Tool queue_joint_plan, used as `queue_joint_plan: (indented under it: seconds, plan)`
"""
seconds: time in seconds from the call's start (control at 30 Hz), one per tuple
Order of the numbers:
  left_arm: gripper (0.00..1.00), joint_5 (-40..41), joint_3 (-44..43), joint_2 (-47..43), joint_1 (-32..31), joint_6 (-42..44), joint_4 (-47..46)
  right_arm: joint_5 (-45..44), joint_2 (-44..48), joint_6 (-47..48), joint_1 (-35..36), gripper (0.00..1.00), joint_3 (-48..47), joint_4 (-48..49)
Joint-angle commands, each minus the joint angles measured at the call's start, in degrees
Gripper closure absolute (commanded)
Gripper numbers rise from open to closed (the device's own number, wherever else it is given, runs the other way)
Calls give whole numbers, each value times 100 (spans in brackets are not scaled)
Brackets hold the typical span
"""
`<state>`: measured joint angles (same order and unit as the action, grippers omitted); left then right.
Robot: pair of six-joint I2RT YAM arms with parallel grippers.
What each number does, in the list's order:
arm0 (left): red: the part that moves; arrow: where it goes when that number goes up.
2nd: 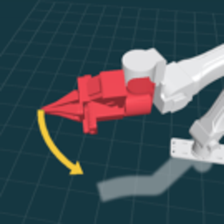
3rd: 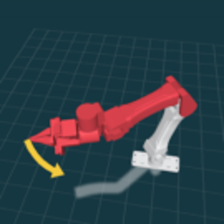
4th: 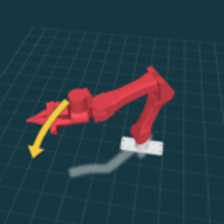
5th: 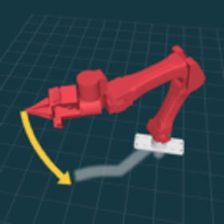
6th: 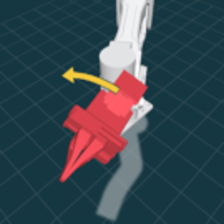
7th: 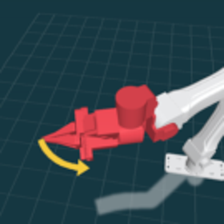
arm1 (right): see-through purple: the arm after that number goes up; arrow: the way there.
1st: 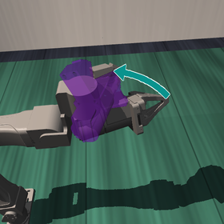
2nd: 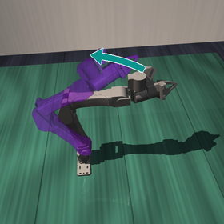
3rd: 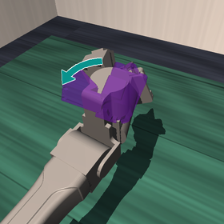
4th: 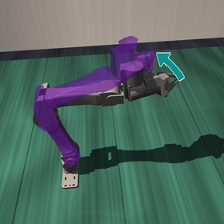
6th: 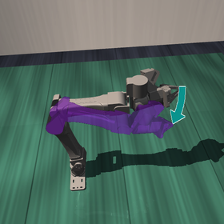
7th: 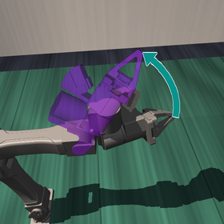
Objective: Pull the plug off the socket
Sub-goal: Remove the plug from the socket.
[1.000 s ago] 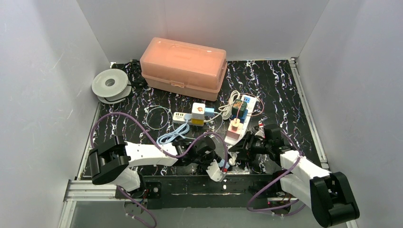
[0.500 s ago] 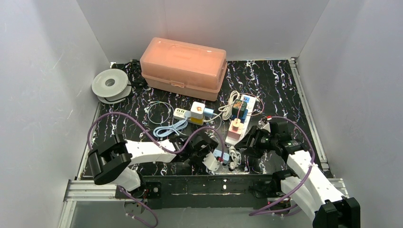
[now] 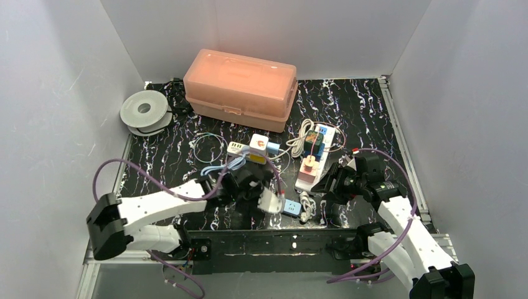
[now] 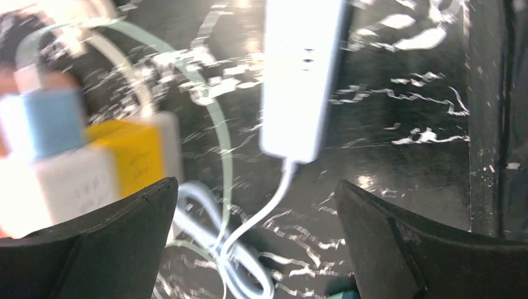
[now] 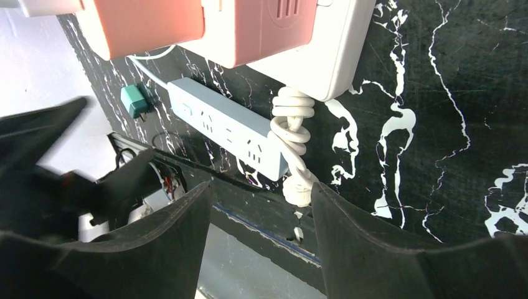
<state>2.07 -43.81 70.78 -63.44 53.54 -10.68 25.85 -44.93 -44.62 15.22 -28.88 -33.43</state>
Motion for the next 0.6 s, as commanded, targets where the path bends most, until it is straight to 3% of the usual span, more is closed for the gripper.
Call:
queue_joint_plan:
  seconds: [0.0,0.23,0.33,0.47,0.57]
  plan:
    - [2,80,-1341,-684,538,-1894,1891,-171,190,227,61,32,-398,7]
    - [2,386,-2435,-666,2215,-2910,2352,-954,-35,370,895,30,-960,-138]
    - [2,12,-3048,-257,2840,-3353,2952,-1460,-230,342,1408,30,-1236,-284]
    - [2,-603,-3799,322,3211,-3838,4267,-2047,-503,305,2100,30,-1591,-463]
    - [2,-1074,-4102,504,3317,-4050,4887,-2508,-687,334,2217,30,-1951,-925]
